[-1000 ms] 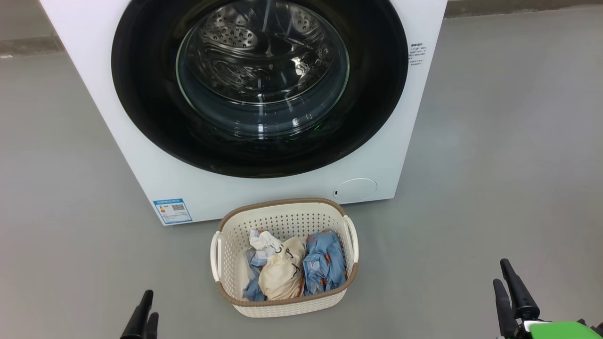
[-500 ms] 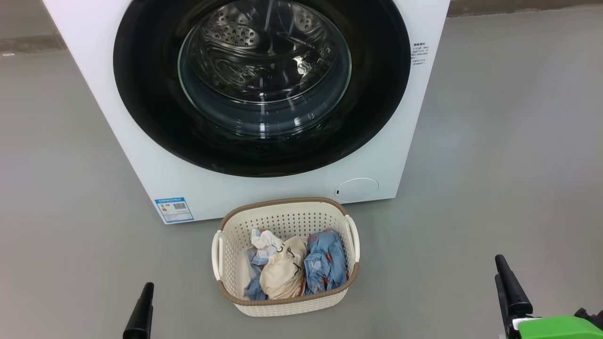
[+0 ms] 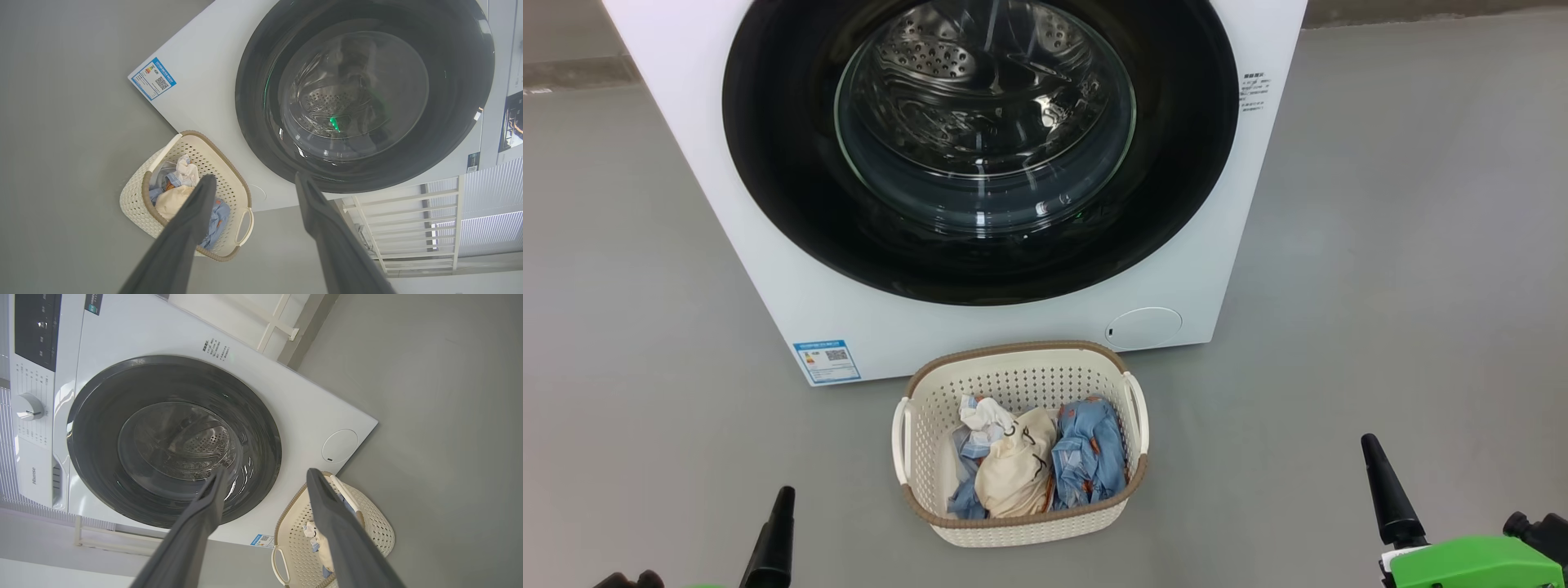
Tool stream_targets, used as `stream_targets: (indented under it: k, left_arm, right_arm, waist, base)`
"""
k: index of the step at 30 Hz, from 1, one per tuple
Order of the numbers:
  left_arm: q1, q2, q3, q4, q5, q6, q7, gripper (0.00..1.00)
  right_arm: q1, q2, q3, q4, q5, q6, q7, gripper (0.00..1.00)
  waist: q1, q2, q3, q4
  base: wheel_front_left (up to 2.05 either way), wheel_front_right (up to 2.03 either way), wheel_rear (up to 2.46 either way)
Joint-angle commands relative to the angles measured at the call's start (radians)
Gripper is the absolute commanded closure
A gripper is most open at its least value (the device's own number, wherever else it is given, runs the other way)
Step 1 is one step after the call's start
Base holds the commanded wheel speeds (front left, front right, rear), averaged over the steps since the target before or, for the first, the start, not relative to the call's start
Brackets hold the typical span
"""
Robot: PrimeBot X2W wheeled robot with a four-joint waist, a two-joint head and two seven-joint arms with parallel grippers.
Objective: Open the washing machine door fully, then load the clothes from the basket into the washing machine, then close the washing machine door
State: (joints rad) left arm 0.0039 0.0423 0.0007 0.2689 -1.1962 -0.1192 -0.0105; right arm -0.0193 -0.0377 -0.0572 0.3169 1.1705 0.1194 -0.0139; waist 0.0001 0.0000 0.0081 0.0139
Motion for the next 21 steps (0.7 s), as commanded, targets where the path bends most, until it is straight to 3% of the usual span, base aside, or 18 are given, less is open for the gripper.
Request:
stream_targets:
  k: [1, 21]
  left_arm:
    - [-0.041, 0.021, 0.006, -0.032, 0.035, -0.006, -0.013, 0.0]
    - [-0.049, 0.037, -0.018, -0.046, 0.294, -0.007, -0.073, 0.0]
  right_arm:
    - [-0.04, -0.015, 0.016, -0.029, -0.034, 0.004, -0.015, 0.0]
    - [-0.049, -0.023, 0.057, -0.03, -0.254, 0.006, -0.073, 0.0]
  waist:
    - [-0.0001, 0.0, 0.0, 0.0]
    - [-0.0001, 0.0, 0.011, 0.005]
  base:
    - [0.0, 0.0, 0.0]
    - [0.0, 0.0, 0.0]
